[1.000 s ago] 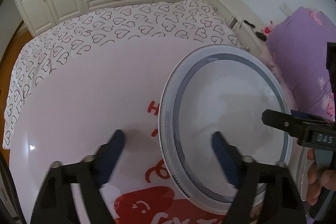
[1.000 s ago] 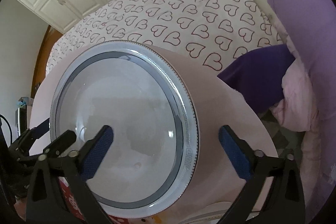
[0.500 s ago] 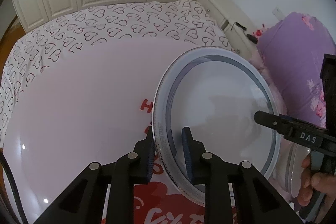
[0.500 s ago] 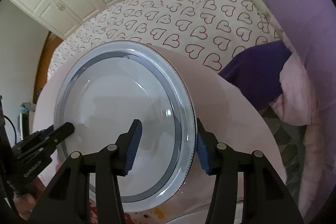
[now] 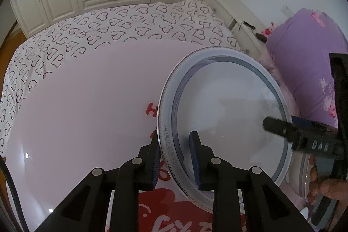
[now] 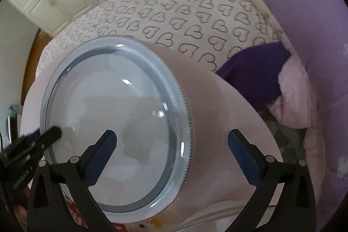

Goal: Organize plates and bowls
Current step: 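Lift the held plate with both grippers and lower it onto the plate stack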

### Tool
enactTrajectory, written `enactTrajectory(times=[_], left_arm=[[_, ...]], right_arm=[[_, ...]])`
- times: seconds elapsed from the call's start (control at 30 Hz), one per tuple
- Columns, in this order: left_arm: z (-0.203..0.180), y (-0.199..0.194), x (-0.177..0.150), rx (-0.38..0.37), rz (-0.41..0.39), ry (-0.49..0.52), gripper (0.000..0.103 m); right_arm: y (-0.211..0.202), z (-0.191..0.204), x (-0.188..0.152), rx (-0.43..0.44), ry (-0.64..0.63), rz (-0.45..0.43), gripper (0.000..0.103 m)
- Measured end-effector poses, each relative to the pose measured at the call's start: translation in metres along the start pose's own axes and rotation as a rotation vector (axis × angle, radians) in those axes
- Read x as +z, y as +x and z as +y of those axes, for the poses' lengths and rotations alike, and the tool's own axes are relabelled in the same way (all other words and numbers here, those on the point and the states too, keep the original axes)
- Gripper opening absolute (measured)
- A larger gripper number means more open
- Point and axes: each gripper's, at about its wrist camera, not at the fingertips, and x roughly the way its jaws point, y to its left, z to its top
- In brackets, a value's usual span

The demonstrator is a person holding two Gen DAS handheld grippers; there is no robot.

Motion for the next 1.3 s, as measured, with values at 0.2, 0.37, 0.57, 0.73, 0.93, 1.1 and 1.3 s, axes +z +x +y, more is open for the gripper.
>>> enactTrajectory(times=[0.2, 0.37, 0.57, 0.73, 0.93, 1.1, 1.3], left_arm=[[-0.003, -0.001, -0.002, 0.001, -0.003, 0.003, 0.022], [-0.002, -0.002, -0.002, -0.004, 0.001, 0.004, 0.022], [-0.001, -0.003, -0.001, -0.002, 0.002, 0.004, 0.022], [0.001, -0.004, -0.003, -0.018, -0.003, -0.002, 0.02], [0.017, -0.01, -0.004, -0.035, -0.005, -0.045, 0.02], [0.023, -0.03, -0.004, -0.01, -0.061, -0.044, 0.019], [0.034, -0.057, -0.017, -0.01, -0.111, -0.05, 0.018]], right_arm=[[-0.009, -0.005, 0.0, 0.05, 0.028, -0.043, 0.035], [-0.01, -0.003, 0.0, 0.063, -0.007, -0.05, 0.028], [-0.011, -0.005, -0.005, 0.076, -0.013, -0.07, 0.026], [-0.013, -0.006, -0.007, 0.077, -0.022, -0.086, 0.025], [-0.021, -0.002, -0.011, 0.12, -0.027, -0.096, 0.021], [-0.029, 0.011, -0.013, 0.149, -0.041, -0.105, 0.021], [-0.047, 0.029, -0.019, 0.168, -0.074, -0.135, 0.021]])
